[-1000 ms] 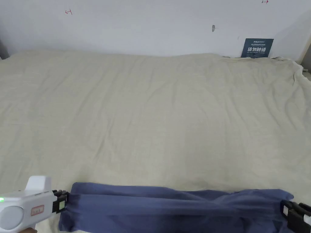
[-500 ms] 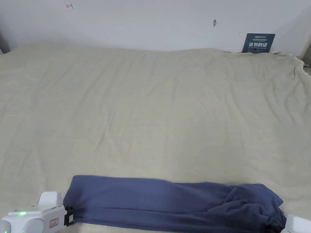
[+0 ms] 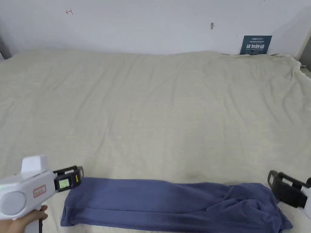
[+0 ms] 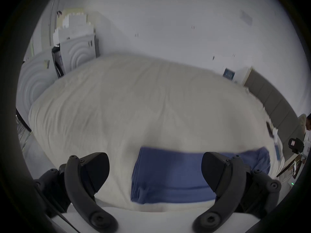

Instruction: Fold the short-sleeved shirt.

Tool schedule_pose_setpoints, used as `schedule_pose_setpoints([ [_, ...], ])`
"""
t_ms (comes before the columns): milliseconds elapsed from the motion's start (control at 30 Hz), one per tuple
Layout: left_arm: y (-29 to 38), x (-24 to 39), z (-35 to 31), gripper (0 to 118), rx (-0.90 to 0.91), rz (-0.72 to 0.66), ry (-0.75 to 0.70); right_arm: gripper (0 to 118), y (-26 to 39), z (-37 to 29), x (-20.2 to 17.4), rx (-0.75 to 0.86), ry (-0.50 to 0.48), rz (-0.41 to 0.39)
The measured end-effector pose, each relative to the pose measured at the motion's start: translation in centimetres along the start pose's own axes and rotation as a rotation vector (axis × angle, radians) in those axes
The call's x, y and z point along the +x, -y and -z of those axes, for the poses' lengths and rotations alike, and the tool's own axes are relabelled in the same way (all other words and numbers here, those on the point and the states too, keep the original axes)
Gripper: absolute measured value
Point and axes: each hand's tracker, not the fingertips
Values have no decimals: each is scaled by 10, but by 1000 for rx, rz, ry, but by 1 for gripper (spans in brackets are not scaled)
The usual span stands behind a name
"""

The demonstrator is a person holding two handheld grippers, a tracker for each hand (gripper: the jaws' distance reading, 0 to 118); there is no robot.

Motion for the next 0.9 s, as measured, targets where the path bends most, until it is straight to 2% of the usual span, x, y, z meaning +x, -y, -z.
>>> schedule_pose_setpoints([
  [100,-21,11,-13,113,82,6,22,87,-29,-16,-22,114,-2,-38],
  [233,-35,30,-23,112,159,53,24,87,-47,-25,-46,224,51,-89],
  [300,-36,39,-25,105,193,67,26,86,-48,-26,-55,251,64,-113],
  [333,-34,42,-25,97,201,81,31,83,-49,-26,-59,255,67,-121],
  [400,-30,48,-23,68,217,119,26,64,-49,-25,-65,260,71,-132],
  [433,-27,50,-22,48,223,132,25,48,-49,-24,-65,249,59,-135],
  [467,-25,51,-22,18,222,145,31,19,-48,-22,-64,239,44,-128],
  [500,-23,52,-22,3,219,149,40,0,-46,-22,-66,239,36,-119],
  [633,-23,41,-11,0,139,99,99,0,-45,-22,-73,241,31,-133],
  [900,-25,16,-6,0,84,83,101,0,-49,-20,-72,246,26,-142],
])
